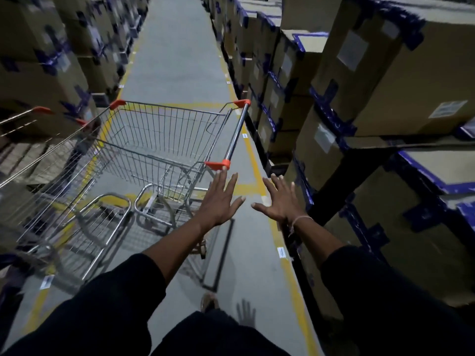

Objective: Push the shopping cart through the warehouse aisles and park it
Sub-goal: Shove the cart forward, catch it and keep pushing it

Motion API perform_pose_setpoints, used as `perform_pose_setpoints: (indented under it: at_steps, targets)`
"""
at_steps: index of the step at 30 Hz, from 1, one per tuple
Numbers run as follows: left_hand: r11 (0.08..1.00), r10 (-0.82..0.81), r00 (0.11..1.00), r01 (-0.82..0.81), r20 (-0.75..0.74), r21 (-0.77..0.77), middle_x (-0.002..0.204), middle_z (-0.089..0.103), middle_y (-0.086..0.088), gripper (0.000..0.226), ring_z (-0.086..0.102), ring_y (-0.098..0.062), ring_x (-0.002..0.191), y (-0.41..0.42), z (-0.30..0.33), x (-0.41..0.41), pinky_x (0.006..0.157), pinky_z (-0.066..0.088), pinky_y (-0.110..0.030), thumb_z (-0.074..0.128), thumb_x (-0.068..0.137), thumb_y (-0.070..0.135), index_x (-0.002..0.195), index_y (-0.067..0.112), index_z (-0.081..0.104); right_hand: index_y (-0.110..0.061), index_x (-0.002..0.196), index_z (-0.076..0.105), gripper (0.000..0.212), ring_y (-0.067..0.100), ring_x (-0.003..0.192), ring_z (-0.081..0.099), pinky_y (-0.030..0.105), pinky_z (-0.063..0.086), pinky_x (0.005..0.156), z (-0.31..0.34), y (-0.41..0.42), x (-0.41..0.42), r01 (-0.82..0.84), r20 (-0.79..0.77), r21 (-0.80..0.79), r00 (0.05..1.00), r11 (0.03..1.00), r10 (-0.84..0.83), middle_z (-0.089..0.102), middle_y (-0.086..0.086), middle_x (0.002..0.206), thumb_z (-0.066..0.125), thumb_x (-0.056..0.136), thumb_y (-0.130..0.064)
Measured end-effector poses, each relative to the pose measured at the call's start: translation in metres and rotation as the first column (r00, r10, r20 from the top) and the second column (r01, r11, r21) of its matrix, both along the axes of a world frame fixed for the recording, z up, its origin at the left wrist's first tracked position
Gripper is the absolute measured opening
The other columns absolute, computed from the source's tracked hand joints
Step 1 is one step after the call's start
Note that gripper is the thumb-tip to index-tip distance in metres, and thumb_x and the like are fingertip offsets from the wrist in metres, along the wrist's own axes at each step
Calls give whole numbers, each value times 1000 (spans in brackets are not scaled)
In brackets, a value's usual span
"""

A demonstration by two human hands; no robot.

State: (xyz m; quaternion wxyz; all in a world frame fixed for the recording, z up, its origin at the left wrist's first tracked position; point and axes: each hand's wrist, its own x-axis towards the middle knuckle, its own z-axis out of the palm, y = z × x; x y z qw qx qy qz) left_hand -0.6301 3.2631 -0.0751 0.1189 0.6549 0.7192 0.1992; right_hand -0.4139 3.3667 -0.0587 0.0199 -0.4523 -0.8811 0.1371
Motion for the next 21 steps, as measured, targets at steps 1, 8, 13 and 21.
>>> perform_pose_setpoints:
  at_steps: [1, 8, 13, 21]
  targets:
    - [1000, 10, 1000, -10, -7, 1, 171, -14, -15, 90, -14, -30, 158, 22, -1, -9, 129, 0, -48, 23, 94, 72, 165, 18, 6, -30, 165, 10, 107, 26, 158, -9, 54, -11, 123, 1, 18, -10, -11, 10, -1, 1000, 1000, 11, 0, 3, 173, 46, 82, -87]
    - [996, 31, 999, -27, 41, -80, 170, -16, -14, 92, -13, -32, 158, 136, 7, -55, 126, 6, -57, 29, 97, 71, 165, 19, -2, -27, 165, 9, 111, 28, 158, -9, 54, -10, 123, 18, 128, -71, -62, 28, 4, 998, 998, 62, -1, 5, 173, 41, 76, -83]
    - [979, 137, 967, -99, 214, -178, 172, -6, -14, 88, -2, -31, 159, 189, 8, -69, 125, 14, -58, 45, 102, 59, 165, 20, -3, -25, 165, 10, 106, 32, 158, -4, 56, 0, 126, 23, 195, -108, -127, 50, 4, 991, 992, 126, 1, 7, 172, 68, 85, -62]
    - [886, 452, 802, -352, 391, -303, 167, 19, -19, 86, 27, -38, 152, 259, 20, -54, 122, 21, -59, 49, 102, 54, 165, 16, 5, -23, 164, 15, 103, 38, 156, 9, 53, 15, 125, 34, 301, -173, -405, 170, 46, 904, 913, 392, 12, 16, 170, 78, 83, -24]
